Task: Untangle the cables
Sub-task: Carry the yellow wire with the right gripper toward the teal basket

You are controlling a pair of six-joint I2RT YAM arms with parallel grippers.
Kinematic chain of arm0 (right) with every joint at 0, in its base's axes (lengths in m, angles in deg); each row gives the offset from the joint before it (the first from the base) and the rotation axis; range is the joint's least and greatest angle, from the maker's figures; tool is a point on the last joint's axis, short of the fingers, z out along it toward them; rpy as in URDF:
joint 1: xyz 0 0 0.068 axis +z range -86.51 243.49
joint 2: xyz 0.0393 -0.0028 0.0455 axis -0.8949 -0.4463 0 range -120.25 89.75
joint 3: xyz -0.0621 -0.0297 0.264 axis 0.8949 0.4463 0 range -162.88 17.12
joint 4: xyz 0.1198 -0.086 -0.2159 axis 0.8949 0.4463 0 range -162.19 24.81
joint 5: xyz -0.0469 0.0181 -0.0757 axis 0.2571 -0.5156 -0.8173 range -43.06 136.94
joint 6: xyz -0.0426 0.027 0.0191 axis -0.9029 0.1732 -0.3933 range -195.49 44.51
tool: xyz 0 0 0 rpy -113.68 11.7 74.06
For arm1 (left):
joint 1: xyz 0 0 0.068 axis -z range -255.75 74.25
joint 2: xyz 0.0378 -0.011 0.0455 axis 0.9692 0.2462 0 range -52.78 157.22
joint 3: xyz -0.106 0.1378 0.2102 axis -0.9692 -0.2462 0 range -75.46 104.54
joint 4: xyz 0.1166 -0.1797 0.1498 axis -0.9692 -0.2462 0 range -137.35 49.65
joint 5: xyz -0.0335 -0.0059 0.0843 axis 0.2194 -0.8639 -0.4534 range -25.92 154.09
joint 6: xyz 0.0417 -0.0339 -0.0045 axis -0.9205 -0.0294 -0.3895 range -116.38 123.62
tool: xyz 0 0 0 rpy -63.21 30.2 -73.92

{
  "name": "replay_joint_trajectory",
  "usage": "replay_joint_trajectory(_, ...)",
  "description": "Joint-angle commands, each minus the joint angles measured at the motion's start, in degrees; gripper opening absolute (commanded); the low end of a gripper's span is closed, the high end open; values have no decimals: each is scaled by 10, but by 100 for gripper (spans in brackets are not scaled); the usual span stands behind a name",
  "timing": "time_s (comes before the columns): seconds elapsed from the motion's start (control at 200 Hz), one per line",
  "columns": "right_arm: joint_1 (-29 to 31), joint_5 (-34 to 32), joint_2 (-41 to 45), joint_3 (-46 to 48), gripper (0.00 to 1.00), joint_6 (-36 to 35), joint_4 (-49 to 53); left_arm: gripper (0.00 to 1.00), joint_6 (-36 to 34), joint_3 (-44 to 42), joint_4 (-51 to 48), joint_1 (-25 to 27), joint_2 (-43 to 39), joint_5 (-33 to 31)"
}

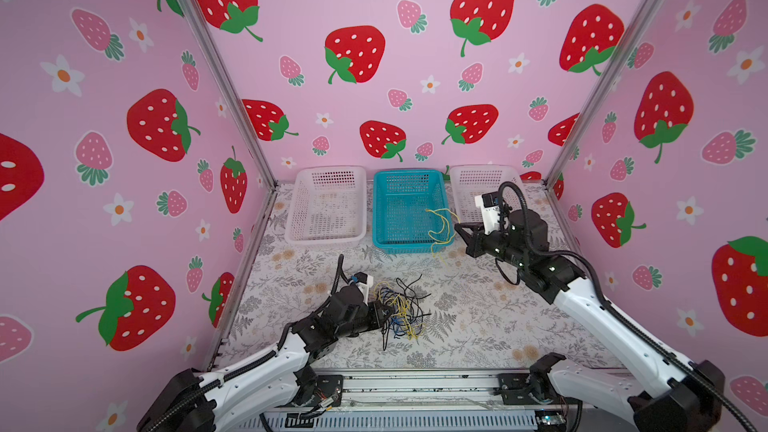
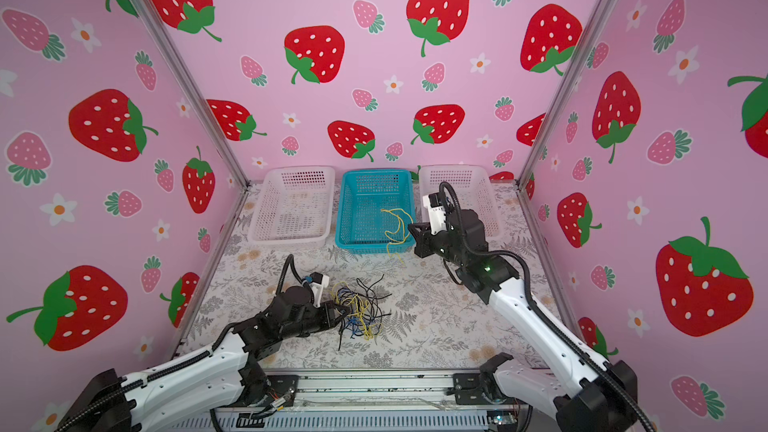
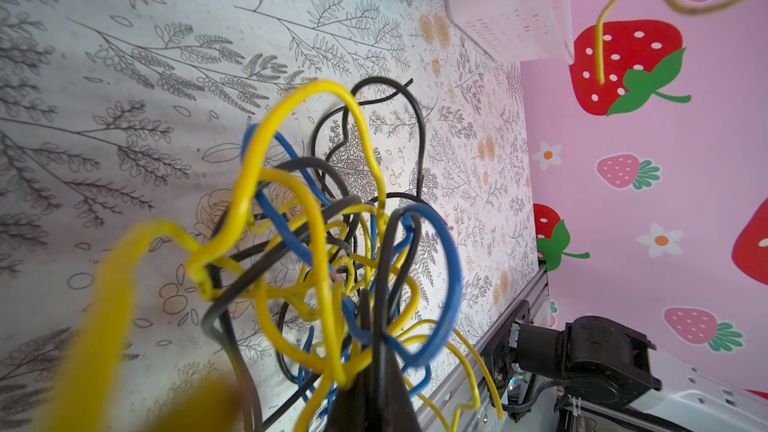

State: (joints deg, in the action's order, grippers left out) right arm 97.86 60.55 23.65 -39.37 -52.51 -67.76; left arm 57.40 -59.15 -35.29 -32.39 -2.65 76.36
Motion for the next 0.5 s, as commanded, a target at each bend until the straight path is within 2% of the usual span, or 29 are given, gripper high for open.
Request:
replay_joint_trajectory(0.0, -2, -6, -45, -44, 0, 0, -50, 0, 4, -7, 22, 1, -10, 5)
replay_joint_trajectory(0.125, -3, -11, -104, -79, 0, -4, -63, 0, 11, -15, 22, 2, -20, 4)
replay_joint_trajectory(0.36, -2, -45, -163, -91, 0, -14, -109, 0, 21, -34, 17, 7, -48, -3)
replay_joint_trajectory(0.495, -2, -56, -215, -120, 0, -15, -102, 0, 20, -35, 12, 8, -55, -3)
